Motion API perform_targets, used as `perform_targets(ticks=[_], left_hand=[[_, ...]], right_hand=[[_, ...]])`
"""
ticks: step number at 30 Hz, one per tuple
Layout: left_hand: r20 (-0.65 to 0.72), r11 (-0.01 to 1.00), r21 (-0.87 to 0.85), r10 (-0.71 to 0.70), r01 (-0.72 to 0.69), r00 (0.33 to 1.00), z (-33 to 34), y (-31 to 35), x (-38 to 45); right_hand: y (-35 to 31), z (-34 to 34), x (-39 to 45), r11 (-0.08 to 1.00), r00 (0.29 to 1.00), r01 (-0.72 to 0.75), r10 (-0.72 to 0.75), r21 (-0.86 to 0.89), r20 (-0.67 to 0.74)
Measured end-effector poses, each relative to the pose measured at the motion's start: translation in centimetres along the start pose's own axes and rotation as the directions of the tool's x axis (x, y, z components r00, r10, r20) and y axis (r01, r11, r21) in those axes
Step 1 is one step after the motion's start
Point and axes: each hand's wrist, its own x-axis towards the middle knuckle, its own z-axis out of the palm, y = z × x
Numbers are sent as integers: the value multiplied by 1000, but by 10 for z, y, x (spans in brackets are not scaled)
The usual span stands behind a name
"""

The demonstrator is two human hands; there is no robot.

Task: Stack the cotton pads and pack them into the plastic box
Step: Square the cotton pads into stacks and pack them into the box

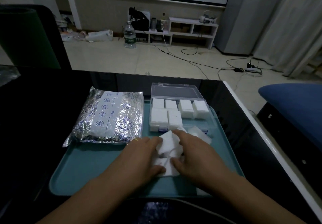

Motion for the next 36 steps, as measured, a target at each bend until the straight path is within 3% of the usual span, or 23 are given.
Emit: perform_targets(ticks=[3, 8, 12, 15, 17, 18, 21, 23, 25, 29, 33, 36], left_hand=[[-64, 997, -71, 9, -14, 998, -2, -3, 1], [-147, 986, -164, -23, -1, 989, -5, 0, 2], [-220, 982, -185, -73, 32, 973, -7, 0, 0], [-308, 934, -351, -179, 64, 934, -14, 2, 2], [-260, 815, -566, -324, 128, 910, -19, 6, 5], [-178, 688, -703, -415, 180, 892, -22, 8, 6], [159, 122, -956, -549, 267, 820, -33, 18, 7], [253, -88, -965, -548, 246, 797, -38, 23, 7], [287, -189, -958, -550, 218, 785, -41, 26, 8], [392, -330, -910, -491, 251, 778, -40, 24, 11], [395, -373, -896, -414, 243, 820, -42, 26, 9], [348, -344, -917, -437, 203, 829, -42, 29, 8]], right_hand=[[6, -5, 3, 985, 996, -77, 84, 152, -43], [11, -10, 8, 889, 972, -224, 232, 399, 31], [14, -21, 8, 902, 954, -277, 300, 330, -18], [16, -35, 1, 948, 957, -280, 288, 148, -34], [16, -45, -6, 960, 961, -270, 273, 71, -36], [16, -50, -10, 960, 960, -276, 278, 49, -36], [13, -62, -16, 957, 954, -287, 282, -43, -106], [11, -64, -17, 963, 949, -240, 207, -119, -236], [10, -61, -16, 980, 937, -146, 92, -137, -338], [14, -52, -13, 988, 914, -36, -29, -152, -405], [15, -49, -12, 986, 911, 20, -85, -163, -404], [14, -46, -12, 983, 920, 43, -108, -176, -377]])
